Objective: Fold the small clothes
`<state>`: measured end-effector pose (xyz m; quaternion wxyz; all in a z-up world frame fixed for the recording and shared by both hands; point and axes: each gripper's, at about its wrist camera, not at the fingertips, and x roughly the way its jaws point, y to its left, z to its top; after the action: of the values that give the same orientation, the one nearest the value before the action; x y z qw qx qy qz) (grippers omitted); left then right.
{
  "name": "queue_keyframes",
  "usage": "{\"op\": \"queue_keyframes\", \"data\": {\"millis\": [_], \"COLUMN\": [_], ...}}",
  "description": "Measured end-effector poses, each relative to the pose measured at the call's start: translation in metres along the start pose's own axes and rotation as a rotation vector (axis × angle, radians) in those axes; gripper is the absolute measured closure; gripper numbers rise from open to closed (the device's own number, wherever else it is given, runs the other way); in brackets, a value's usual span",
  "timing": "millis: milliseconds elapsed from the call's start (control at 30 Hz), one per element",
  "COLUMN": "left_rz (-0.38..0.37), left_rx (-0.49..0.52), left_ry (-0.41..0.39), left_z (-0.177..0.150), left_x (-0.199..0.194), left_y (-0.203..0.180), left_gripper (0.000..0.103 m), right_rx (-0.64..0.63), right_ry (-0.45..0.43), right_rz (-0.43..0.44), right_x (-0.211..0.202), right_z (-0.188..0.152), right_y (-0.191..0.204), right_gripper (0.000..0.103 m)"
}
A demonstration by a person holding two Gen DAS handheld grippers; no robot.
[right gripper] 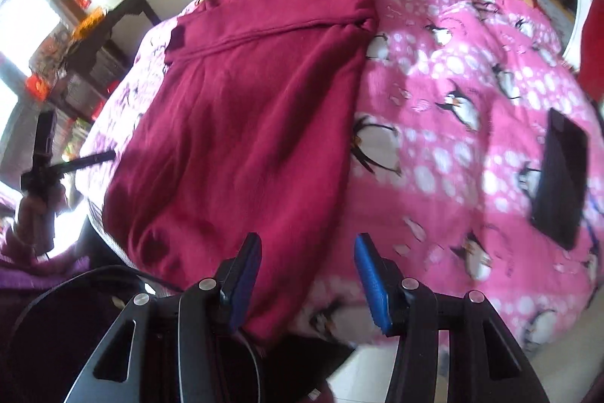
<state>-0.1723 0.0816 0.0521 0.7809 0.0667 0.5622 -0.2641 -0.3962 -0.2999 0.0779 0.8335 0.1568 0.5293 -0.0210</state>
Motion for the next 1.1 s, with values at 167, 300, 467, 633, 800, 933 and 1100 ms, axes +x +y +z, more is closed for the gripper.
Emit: {"op": "queue_keyframes", "data": {"millis": [167,300,467,633,800,933,1100], "left_rz": [-0.026,-0.025,-0.037,-0.024,-0.061,-0.072,-0.094], "left_rx": [-0.015,0.012,0.009,0.006,-0.006,-0.003,0.001], "left_ry": [0.023,0.041,0.079,0.098,0.137,0.156,0.160], "left_z": [-0.005,-0.014,-0.024,-0.032,-0.032,-0.033,-0.032], "left_x": [0.003,0.001,0.002,0.009,0.008,0.010,0.018], "left_y": [-0.002,-0.008,-0.010,-0.012,-0.017,-0.021,-0.031], "left_gripper": [0.064,0.064,0.064,0.064,0.064,0.064,0.044], "right_rx": [-0.005,0.030,0.168,0.213,0.156,0.035,0.031], "right_ry": [-0.017,-0.028,-0.025,-0.037,-0.024,-0.026,0.068], "right_rz": [-0.124,-0.042,0.131,0.184,0.195,0.217,0.198], "right_x": [-0.049,-0.039,0.013,0.030,0.023,0.011,0.036], "right_z": [-0.026,-0.033,-0.033,-0.031,-0.023,-0.015,-0.014], "right_y": [-0.017,-0.014,-0.005,0.001,0.009,0.028,0.027], "right_gripper": [0.054,0.053,0.053,0.051,0.068,0.069,0.068]}}
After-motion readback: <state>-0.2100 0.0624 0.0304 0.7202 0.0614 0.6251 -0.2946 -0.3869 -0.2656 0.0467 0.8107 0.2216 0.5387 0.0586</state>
